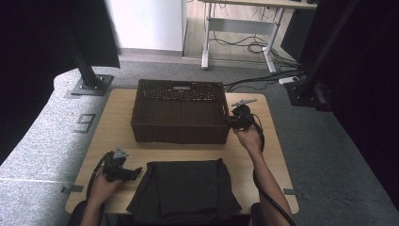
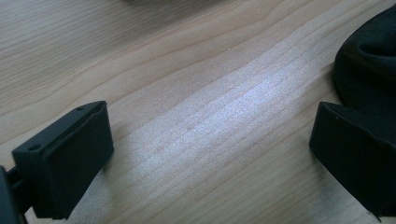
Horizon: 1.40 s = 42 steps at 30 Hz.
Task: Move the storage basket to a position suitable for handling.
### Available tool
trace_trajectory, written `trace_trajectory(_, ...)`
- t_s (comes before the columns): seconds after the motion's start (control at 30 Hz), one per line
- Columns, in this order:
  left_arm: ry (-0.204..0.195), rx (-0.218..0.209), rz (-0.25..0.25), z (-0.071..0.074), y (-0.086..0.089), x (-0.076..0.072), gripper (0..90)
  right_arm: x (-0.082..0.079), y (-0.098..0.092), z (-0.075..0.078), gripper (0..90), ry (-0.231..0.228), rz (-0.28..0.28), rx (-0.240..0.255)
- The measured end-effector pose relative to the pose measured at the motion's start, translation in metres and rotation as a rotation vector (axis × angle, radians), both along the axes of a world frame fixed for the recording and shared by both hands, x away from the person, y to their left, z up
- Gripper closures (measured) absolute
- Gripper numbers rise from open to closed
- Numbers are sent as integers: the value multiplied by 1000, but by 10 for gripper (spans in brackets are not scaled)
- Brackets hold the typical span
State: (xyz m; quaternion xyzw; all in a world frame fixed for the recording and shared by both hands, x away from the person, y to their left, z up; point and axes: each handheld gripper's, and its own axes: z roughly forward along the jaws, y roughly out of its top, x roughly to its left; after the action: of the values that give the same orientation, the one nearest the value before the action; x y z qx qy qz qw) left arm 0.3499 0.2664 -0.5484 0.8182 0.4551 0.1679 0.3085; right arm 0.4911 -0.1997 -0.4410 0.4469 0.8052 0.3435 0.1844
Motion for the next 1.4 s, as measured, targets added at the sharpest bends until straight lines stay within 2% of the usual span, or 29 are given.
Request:
trace_trajectory(0.47, 0, 0, 0, 0, 0, 0, 0, -21, -15, -2, 664, -14, -14, 15)
trace_trajectory(0.63, 0, 0, 0, 0, 0, 0, 0, -36, -20, -2, 655, -26, -15, 3)
trace_trajectory(0.97, 0, 0, 0, 0, 0, 0, 0, -54, -32, -3, 654, -33, -23, 9)
trace_trajectory(1.4, 0, 0, 1, 0, 0, 0, 0, -73, -37, -4, 650, -43, -22, 11)
